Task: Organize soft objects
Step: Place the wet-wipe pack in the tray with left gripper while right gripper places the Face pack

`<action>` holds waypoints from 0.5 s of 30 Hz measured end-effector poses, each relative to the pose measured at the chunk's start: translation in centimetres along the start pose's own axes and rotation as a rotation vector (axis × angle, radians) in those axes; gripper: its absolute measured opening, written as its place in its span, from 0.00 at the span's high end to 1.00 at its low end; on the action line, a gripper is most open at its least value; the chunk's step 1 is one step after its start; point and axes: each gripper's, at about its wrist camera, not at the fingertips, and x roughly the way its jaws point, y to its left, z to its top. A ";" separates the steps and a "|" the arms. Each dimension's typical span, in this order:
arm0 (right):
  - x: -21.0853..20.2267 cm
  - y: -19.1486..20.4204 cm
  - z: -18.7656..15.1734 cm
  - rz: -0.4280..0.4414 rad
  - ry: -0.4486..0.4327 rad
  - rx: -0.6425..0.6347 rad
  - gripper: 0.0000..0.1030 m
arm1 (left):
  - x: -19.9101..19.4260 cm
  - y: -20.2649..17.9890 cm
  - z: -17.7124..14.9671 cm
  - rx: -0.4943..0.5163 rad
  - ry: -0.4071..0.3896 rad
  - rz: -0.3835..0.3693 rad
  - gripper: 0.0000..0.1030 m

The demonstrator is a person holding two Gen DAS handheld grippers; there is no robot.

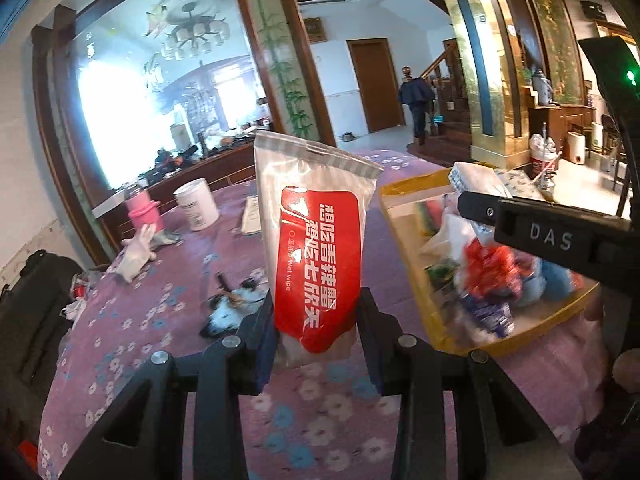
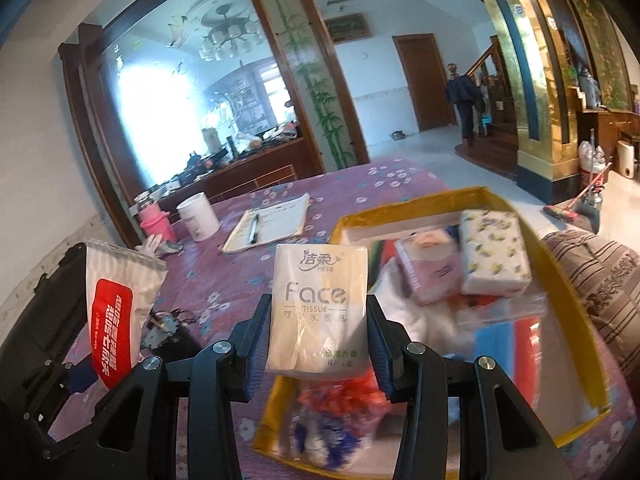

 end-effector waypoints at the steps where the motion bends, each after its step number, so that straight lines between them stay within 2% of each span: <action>1: -0.3 -0.5 0.2 -0.011 -0.005 0.001 0.54 | 0.1 -0.5 0.4 0.001 -0.002 -0.011 0.65; 15: -0.9 -7.0 1.2 -0.124 -0.017 0.076 0.54 | 3.6 -7.3 3.1 0.001 0.066 -0.149 0.65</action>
